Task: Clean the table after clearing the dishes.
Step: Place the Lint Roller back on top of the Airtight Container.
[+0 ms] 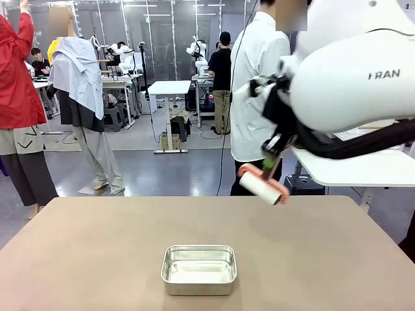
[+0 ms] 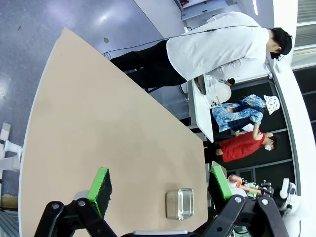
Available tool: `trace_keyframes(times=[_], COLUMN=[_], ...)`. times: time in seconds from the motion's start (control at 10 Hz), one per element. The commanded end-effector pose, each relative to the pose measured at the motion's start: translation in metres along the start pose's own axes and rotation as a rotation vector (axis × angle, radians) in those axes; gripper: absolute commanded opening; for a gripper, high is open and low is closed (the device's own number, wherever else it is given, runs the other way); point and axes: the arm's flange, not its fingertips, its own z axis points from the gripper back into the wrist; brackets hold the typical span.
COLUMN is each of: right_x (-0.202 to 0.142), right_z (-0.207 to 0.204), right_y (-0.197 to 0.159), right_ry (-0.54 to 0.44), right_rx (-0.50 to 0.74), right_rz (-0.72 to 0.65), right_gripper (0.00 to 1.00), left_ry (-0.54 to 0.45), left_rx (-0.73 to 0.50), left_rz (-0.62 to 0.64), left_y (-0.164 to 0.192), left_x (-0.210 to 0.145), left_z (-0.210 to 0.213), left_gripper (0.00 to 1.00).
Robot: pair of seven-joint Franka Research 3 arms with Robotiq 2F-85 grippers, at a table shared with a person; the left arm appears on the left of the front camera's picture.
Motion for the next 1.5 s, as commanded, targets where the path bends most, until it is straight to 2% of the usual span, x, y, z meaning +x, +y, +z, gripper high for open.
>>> trace_keyframes(times=[0.0,0.2,0.3,0.4,0.8,0.9,1.1,1.4], right_x=[0.009,0.013,0.012,0.020,0.020,0.018,0.040,0.055], right_z=[-0.013,-0.020,-0.022,-0.019,-0.019,-0.024,-0.054,-0.084], right_y=[0.040,0.082,0.095,0.091,0.091,0.087,0.093,0.088], right_ry=[-0.020,-0.007,-0.043,0.005,0.005,0.006,0.099,0.103], right_rx=[0.078,0.105,0.096,0.107,0.107,0.107,0.163,0.252], right_rz=[0.318,0.498,0.505,0.420,0.420,0.450,0.567,0.552], right_gripper=[0.22,0.22,0.22,0.22,0.22,0.22,0.22,0.22], left_ry=[-0.004,-0.004,-0.004,-0.004,-0.004,-0.004,-0.004,-0.004], left_rx=[-0.014,-0.014,-0.014,-0.014,-0.014,-0.014,-0.014,-0.014], left_rz=[0.018,0.018,0.018,0.018,0.018,0.018,0.018,0.018], left_y=[-0.003,-0.003,-0.003,-0.003,-0.003,-0.003,-0.003,-0.003], left_x=[0.001,0.001,0.001,0.001,0.001,0.001,0.001,0.001], left_z=[0.003,0.003,0.003,0.003,0.003,0.003,0.003,0.003], left_gripper=[1.00,1.00,1.00,1.00,1.00,1.00,1.00,1.00])
